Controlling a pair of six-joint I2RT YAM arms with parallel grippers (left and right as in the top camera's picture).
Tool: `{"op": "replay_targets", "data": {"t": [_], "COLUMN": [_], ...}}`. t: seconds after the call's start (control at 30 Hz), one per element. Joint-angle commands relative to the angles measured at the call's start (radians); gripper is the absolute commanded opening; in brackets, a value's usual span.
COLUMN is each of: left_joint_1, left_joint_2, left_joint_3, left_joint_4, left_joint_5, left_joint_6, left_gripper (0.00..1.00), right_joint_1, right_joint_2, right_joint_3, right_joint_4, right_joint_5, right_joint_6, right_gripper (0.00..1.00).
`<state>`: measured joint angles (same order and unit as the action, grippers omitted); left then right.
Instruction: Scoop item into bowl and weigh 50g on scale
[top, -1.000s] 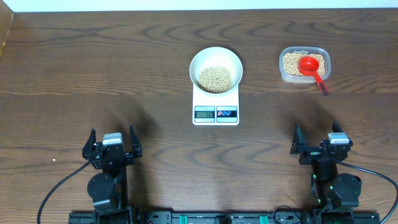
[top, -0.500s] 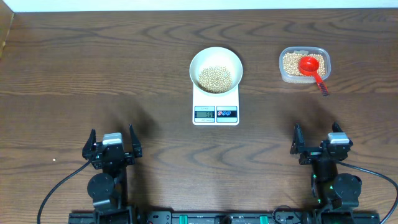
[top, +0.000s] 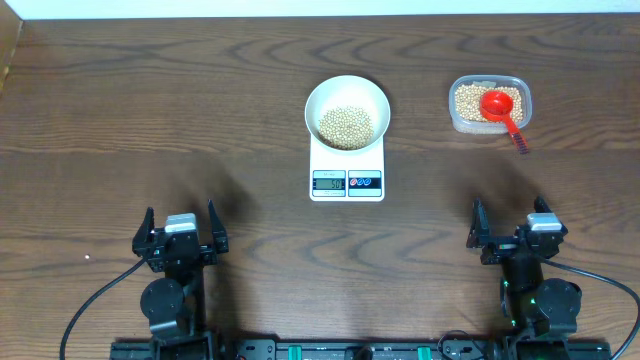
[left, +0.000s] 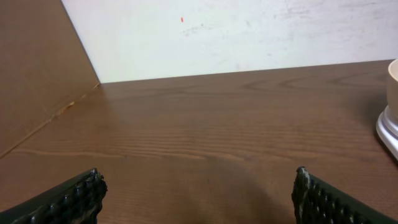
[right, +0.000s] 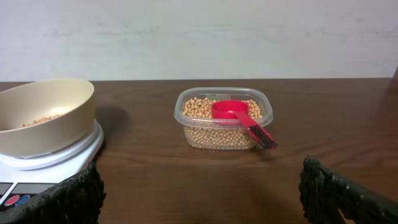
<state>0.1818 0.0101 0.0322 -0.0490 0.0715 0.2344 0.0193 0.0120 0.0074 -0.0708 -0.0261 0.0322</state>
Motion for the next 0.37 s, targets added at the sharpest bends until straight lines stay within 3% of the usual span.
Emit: {"op": "replay_targets", "data": {"t": [0.0, 0.33], "left_joint_1": [0.002, 0.002], "left_joint_2": [-0.006, -0.006], "left_joint_3": [-0.028, -0.028], "left_joint_4": [-0.016, -0.016], "left_joint_5": [-0.005, -0.005], "left_joint_6": [-0.012, -0.012], "left_gripper": [0.98, 0.98], "right_joint_1": [0.008, 0.009], "right_joint_2": [-0.006, -0.006], "right_joint_3": [-0.002, -0.002], "right_joint_4": [-0.004, -0.004], "right_joint_5": [-0.002, -0.002], "right_joint_6": [-0.011, -0.011], "right_gripper": [0.99, 0.99]}}
